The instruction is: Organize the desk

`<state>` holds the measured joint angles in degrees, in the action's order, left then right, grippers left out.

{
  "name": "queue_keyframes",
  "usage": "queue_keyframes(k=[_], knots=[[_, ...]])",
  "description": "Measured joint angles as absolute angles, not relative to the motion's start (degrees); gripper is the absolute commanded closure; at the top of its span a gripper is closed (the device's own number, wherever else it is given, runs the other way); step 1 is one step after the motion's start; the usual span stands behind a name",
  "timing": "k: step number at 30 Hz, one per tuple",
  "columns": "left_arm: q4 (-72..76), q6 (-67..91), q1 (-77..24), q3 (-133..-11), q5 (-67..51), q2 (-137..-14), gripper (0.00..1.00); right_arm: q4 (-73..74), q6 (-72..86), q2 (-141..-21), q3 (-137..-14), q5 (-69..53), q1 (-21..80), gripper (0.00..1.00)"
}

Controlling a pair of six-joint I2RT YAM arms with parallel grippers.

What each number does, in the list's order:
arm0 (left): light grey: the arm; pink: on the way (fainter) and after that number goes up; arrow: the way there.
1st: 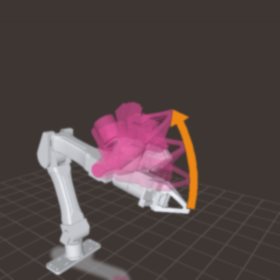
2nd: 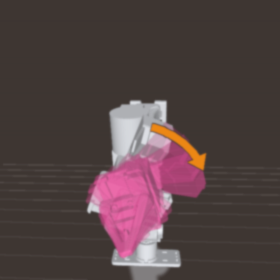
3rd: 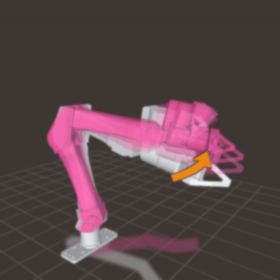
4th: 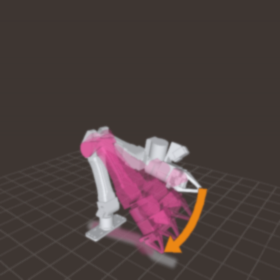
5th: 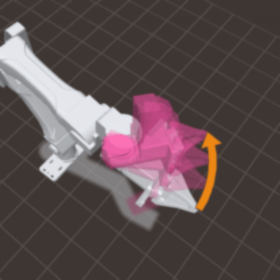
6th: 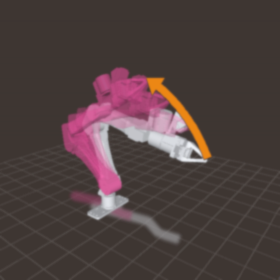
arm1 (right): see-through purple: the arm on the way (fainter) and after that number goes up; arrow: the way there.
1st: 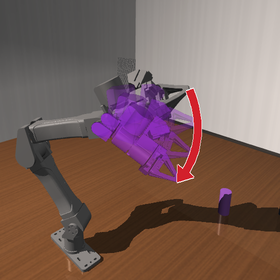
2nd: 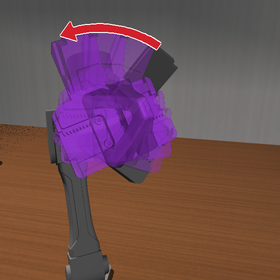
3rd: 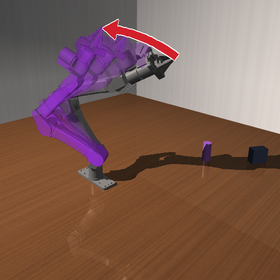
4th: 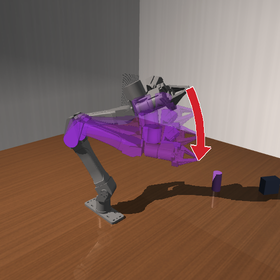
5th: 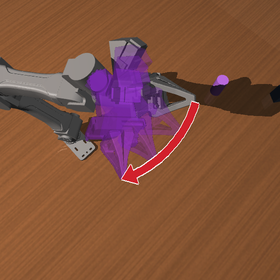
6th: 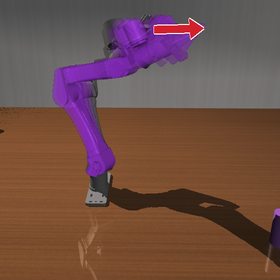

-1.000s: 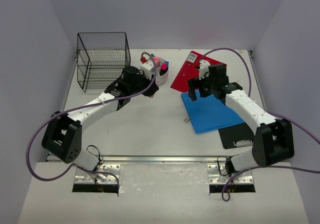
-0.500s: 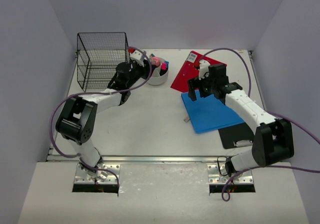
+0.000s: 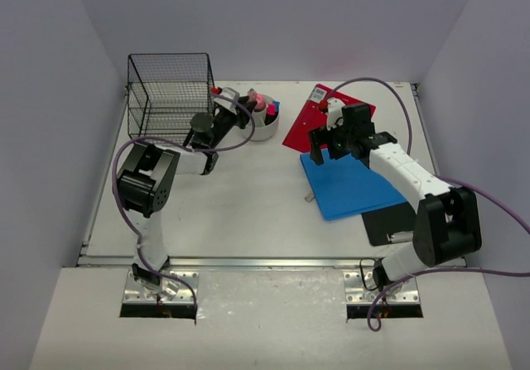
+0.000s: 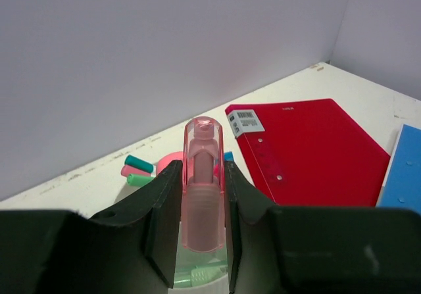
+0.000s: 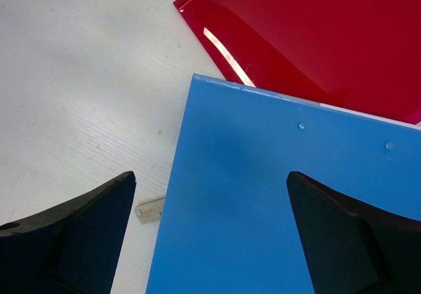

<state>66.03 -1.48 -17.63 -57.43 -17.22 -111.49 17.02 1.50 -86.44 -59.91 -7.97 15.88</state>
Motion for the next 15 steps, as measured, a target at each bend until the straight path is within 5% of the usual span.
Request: queue_keyframes(k=[15], knots=[[72.72,-4.73,-17.67,-57.32,-15.71,-119.7,0.98,17.34,1.56,-87.24,-60.36,-7.83,15.88,0.03]])
